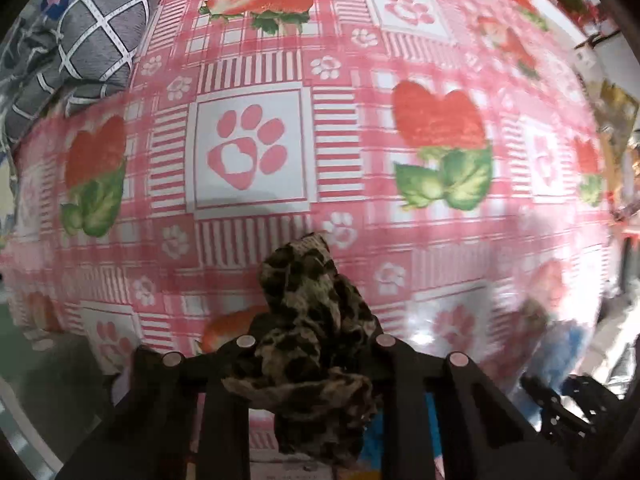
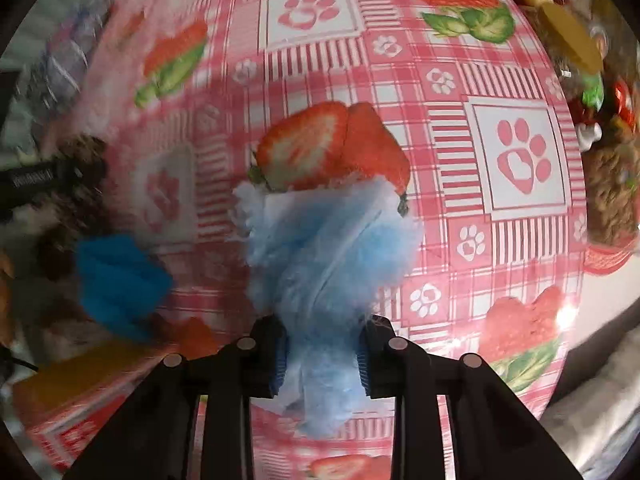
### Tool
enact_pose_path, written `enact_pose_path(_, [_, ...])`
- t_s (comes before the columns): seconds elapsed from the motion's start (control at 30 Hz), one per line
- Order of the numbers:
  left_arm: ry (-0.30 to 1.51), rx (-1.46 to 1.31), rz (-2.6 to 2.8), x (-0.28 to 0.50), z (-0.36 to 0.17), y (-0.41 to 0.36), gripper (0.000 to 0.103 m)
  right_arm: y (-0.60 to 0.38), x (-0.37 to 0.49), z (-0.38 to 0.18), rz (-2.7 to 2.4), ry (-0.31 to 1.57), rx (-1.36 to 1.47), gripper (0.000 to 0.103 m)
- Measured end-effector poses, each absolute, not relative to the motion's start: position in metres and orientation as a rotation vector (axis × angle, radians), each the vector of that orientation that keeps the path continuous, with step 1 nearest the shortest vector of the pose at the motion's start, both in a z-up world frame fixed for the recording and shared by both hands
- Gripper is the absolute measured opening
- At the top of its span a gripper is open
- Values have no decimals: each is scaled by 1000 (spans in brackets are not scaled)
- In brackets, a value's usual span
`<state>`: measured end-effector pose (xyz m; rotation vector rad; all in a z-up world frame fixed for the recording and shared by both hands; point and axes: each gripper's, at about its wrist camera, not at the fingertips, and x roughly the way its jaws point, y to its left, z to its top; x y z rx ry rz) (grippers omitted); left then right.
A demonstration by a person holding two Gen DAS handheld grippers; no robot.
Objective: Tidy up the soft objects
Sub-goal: 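Grasp the leopard-print cloth with left tool while right tool grasps light blue fluffy item, then carry the leopard cloth and blue fluffy item with both tools toward the box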
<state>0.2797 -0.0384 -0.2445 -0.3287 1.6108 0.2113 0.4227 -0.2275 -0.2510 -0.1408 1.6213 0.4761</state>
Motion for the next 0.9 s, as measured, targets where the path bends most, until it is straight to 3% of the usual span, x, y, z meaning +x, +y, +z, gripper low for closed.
enact_pose_path(0.3, [1510, -268, 215, 268, -195, -44, 26, -268, 449, -213, 480, 1624, 52, 29])
enact_pose_path(0.9, [1287, -212, 146, 245, -103, -72, 26, -277, 410, -167, 468, 1548, 100, 30])
